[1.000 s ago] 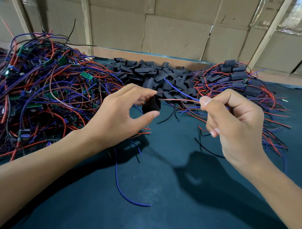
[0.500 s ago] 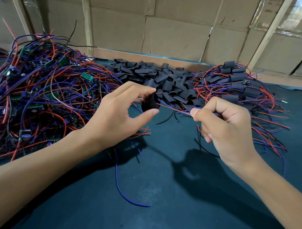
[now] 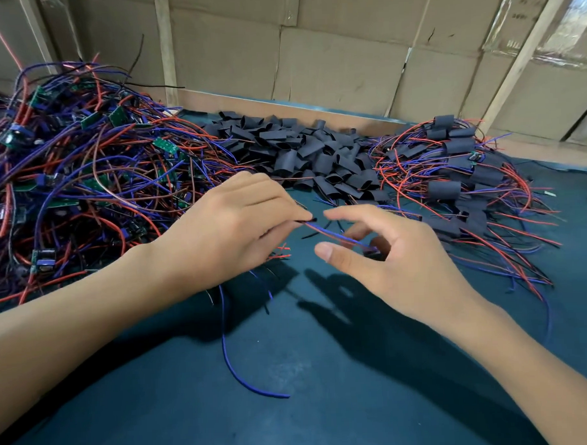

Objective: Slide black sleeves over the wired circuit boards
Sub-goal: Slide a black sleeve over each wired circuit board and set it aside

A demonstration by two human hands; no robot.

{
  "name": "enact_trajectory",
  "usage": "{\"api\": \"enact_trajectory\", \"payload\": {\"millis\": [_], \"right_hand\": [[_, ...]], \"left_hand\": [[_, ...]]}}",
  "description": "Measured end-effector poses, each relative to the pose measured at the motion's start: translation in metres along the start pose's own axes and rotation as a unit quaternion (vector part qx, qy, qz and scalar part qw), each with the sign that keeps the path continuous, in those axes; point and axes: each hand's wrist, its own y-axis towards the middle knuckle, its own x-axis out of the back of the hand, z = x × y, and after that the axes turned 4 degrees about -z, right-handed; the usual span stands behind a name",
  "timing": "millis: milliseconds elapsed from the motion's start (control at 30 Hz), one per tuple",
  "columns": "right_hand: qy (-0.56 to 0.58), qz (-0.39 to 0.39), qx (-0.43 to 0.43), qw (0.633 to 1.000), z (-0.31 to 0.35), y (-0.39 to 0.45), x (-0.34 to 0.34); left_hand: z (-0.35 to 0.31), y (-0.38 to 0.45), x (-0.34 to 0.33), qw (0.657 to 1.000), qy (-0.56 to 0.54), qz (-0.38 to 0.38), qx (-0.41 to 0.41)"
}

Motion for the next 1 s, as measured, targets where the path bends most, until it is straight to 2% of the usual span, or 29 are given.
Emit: {"api": "enact_trajectory", "payload": {"millis": [67, 133, 333, 733, 1000], "right_hand": [[-0.03, 0.004, -0.045, 0.999, -0.005, 0.001, 0.004], [-0.004, -0.012, -0.065, 0.998, -0.006, 0.003, 0.008], [0.243, -0.044, -0.048, 0.968, 0.009, 0.007, 0.022], [0.208, -0.048, -0.039, 0.976, 0.015, 0.003, 0.008], [0.273, -0.013, -0.07, 0.959, 0.016, 0.004, 0.011]], "left_hand": [[0.004, -0.001, 0.002, 0.999, -0.004, -0.008, 0.031], [0.009, -0.001, 0.004, 0.998, 0.003, -0.016, 0.059], [0.015, -0.003, 0.006, 0.998, 0.019, 0.005, 0.064], [-0.007, 0.004, 0.005, 0.999, 0.026, 0.016, -0.028], [-0.011, 0.006, 0.006, 0.998, 0.008, 0.016, -0.057]]}}
